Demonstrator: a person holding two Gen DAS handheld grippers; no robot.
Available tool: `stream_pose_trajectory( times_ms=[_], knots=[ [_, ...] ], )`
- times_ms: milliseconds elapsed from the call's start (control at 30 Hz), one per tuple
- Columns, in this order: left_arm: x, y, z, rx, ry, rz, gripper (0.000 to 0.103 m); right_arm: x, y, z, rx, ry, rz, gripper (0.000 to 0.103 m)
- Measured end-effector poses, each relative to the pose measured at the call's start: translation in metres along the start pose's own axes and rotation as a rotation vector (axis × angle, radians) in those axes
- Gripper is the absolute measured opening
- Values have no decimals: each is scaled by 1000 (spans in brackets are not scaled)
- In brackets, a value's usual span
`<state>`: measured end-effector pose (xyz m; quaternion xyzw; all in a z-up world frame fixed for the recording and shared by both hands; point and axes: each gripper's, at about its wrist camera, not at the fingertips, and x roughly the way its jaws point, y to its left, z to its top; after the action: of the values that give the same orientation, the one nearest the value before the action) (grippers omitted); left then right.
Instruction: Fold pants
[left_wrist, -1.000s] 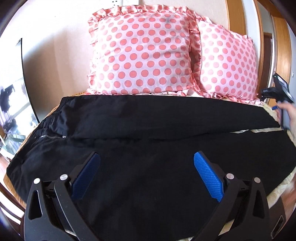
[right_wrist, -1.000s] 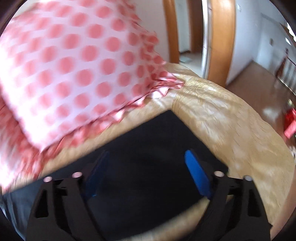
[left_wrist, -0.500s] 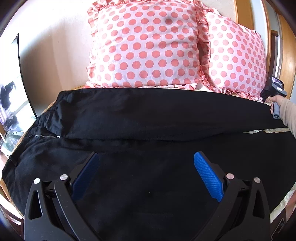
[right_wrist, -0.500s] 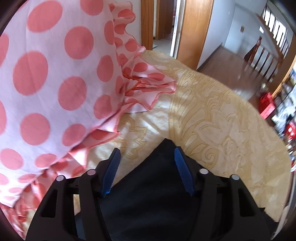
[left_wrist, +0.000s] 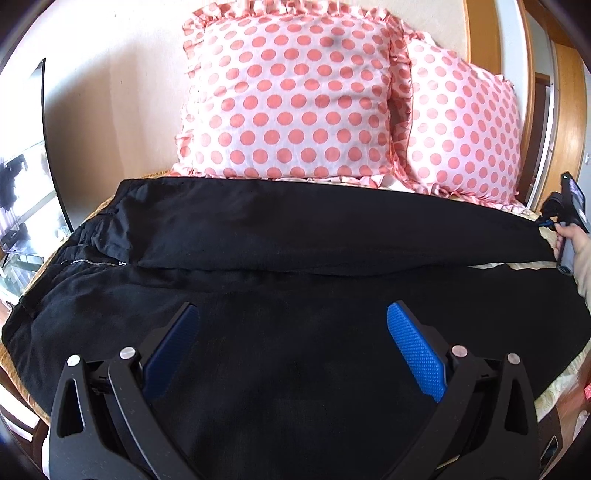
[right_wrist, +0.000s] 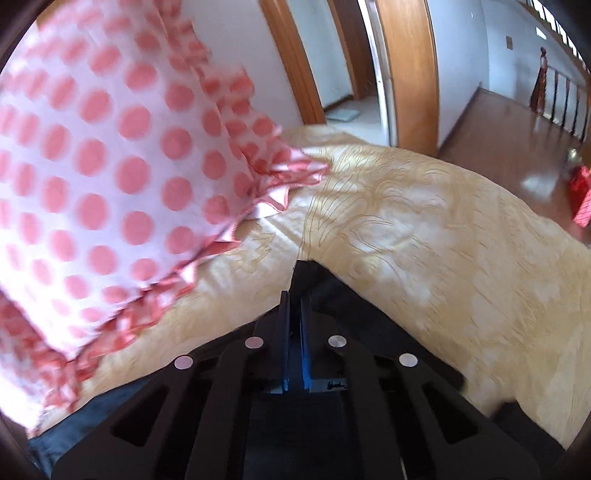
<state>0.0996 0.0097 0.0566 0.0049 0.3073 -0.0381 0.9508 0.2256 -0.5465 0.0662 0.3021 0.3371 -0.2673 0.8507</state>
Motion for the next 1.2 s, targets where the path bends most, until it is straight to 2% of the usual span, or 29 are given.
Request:
stream_pose_trajectory(
  times_ms=[133,267,333,467,633,700,733,767,833,933,1033,1100,1133,1200],
  knots=[
    [-10,0,-2,0,-18,-10,101,-49,-27,-25,24,-24,134,5],
    [-17,-2,-4,3,-31,-21,101,-90,-43,-61,37,-25,202,5],
    [-20,-4,-5,7,-39,-24,101,-105,-58,-81,37,-15,199,5],
    [-21,-10,-5,20,-52,-20,101,-108,-73,-110,12,42,158,5],
    [-24,-19,-6,64,-76,13,101,-102,-77,-116,-7,72,141,5],
    [-26,-21,-8,77,-85,26,101,-100,-78,-116,9,81,138,11],
    [-26,-22,-9,84,-88,39,101,-98,-79,-115,19,87,133,19],
    [-26,-22,-8,87,-89,44,101,-97,-80,-114,29,91,128,32],
    [-25,-20,-8,87,-84,56,101,-95,-85,-114,61,91,116,47],
    [-22,-14,-4,81,-91,69,101,-91,-95,-112,119,81,150,47],
    [-23,1,7,48,-161,66,101,-86,-91,-110,93,77,161,45],
    [-22,15,18,23,-220,54,101,-82,-87,-109,54,83,167,29],
    [-21,22,25,9,-236,53,101,-81,-87,-109,49,84,167,9],
    [-14,33,40,-2,-223,78,101,-85,-89,-110,52,73,191,6]
  ],
)
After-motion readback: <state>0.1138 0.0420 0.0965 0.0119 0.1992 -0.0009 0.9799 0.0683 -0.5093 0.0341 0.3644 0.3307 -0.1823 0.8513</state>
